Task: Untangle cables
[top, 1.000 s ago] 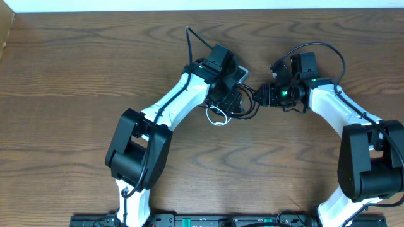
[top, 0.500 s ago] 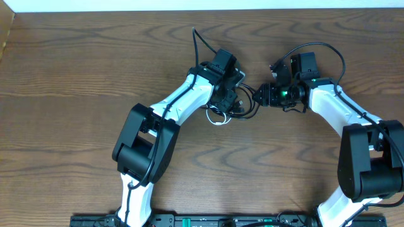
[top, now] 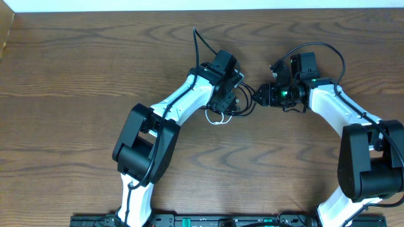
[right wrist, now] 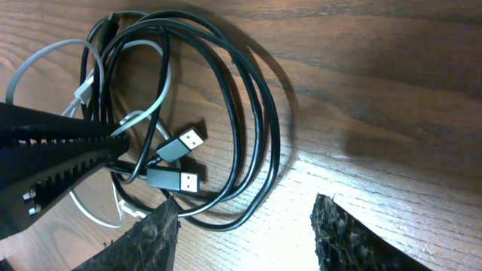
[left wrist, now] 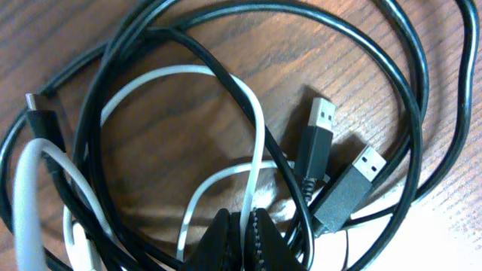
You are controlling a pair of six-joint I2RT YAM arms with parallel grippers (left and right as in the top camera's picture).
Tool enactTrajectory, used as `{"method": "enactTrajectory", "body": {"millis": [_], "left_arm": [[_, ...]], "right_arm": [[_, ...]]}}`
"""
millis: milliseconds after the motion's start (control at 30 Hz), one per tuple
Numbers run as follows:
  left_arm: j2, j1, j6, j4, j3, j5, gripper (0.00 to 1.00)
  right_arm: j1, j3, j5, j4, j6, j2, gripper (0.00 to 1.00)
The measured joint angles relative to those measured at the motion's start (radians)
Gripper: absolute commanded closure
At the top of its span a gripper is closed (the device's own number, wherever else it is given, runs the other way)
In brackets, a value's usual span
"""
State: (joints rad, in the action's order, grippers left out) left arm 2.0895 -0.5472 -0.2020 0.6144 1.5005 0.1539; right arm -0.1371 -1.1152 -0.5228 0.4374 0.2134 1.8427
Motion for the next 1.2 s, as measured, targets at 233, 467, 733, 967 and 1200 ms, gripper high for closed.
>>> {"method": "enactTrajectory", "body": {"millis": [233, 467, 733, 967, 1200], "left_arm": [[-0.119, 0.000, 0.130, 0.008, 0.000, -0.003, 0.93], [-0.361, 0.000, 0.247, 0.007, 0.013, 0.064, 0.93], [-0.381, 0.000, 0.292, 0.013, 0.020, 0.120, 0.92], [-0.381, 0.000, 0.319, -0.004, 0.020, 0.136, 0.93], [-0.393, 0.001, 0.373, -0.035, 0.020, 0.190, 0.92]], "right_arm": [[-0.026, 0.000, 0.000, -0.020, 0.004, 0.000, 0.48], [-0.063, 0.000, -0.002, -0.056, 0.040, 0.000, 0.64], [-0.064, 0.000, -0.087, -0.079, 0.068, -0.005, 0.53], [-0.064, 0.000, -0.114, -0.095, 0.064, -0.085, 0.41], [-0.094, 0.000, -0.065, -0.105, 0.070, -0.095, 0.41]]}}
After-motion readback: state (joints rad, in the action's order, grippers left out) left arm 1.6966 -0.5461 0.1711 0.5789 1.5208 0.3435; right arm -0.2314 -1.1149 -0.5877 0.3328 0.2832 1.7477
